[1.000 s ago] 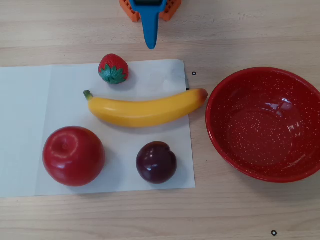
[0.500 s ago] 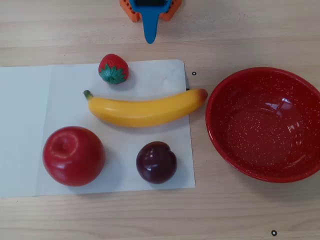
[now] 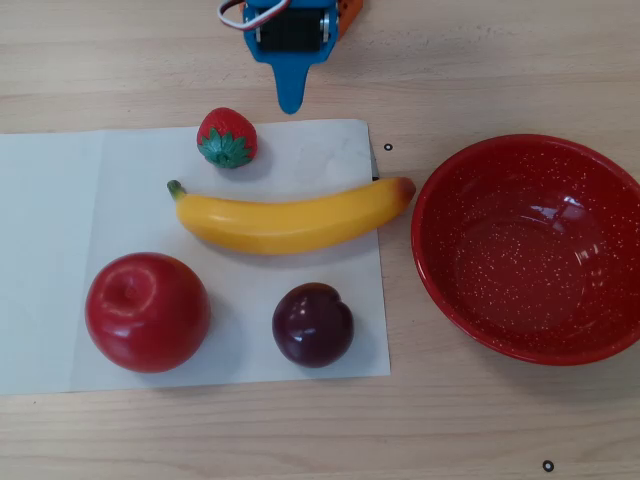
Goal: Grasp the banana and put it in the red bowl
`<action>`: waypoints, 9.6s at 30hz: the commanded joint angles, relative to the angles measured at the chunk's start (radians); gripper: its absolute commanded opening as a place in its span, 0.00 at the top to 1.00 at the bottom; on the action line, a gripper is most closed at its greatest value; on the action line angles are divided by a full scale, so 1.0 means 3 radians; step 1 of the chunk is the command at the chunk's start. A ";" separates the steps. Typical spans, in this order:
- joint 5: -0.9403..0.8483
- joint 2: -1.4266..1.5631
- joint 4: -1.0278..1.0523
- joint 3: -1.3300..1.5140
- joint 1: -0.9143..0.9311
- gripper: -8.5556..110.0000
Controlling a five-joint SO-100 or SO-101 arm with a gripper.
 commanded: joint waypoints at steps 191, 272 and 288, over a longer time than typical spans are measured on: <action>-0.0159 -0.1355 -0.1355 -0.1468 0.2137 0.93; -0.0138 0.3503 -0.3508 0.3354 0.0271 0.93; -0.0302 0.4484 -0.3595 0.4720 0.0148 0.93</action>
